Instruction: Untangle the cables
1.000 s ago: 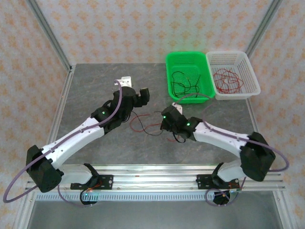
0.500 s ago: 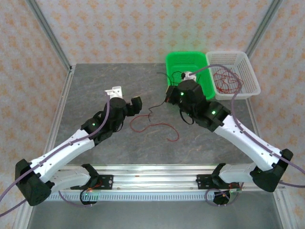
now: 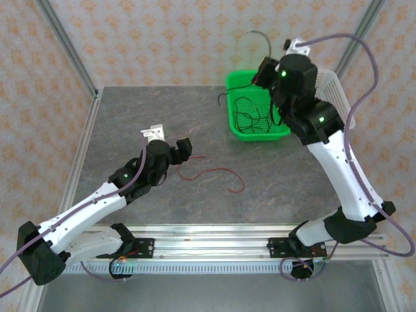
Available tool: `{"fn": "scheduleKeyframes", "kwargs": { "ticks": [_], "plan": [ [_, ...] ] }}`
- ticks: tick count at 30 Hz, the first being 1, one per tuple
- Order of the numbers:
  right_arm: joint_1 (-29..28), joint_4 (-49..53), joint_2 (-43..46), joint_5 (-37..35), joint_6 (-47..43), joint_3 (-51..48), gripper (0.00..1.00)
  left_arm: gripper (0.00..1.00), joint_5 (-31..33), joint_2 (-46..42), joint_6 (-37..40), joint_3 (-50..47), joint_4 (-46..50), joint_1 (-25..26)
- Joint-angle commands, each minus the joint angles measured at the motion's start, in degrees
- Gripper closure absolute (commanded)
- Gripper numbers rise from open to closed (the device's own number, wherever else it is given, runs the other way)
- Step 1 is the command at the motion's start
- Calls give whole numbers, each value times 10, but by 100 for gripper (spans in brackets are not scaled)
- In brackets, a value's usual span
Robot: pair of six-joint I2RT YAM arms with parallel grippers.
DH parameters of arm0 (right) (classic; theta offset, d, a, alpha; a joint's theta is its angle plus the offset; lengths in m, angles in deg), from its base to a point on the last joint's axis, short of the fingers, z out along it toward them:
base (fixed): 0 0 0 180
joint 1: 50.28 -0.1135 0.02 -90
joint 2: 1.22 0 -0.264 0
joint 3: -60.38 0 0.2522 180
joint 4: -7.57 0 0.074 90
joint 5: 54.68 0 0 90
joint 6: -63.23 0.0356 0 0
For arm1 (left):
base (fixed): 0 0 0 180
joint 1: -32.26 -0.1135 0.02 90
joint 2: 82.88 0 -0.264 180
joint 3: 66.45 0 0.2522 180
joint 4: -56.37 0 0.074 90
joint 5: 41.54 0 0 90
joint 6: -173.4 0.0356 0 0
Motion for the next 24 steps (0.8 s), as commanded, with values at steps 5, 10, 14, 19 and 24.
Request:
{"fn": "scheduleKeyframes", "kwargs": {
  "ticks": [5, 10, 14, 19, 24],
  "plan": [
    [112, -11, -104, 38, -79, 106, 100, 9, 6, -20, -31, -25, 10, 6],
    [178, -34, -168, 84, -72, 110, 100, 9, 12, -19, -41, -26, 27, 6],
    [216, -44, -220, 121, -53, 94, 100, 9, 13, -19, -49, -30, 35, 7],
    [238, -69, -264, 142, -37, 34, 100, 9, 18, -16, -58, -31, 47, 7],
    [248, -92, -302, 154, -26, -26, 100, 9, 22, -4, -64, -24, 64, 7]
  ]
}}
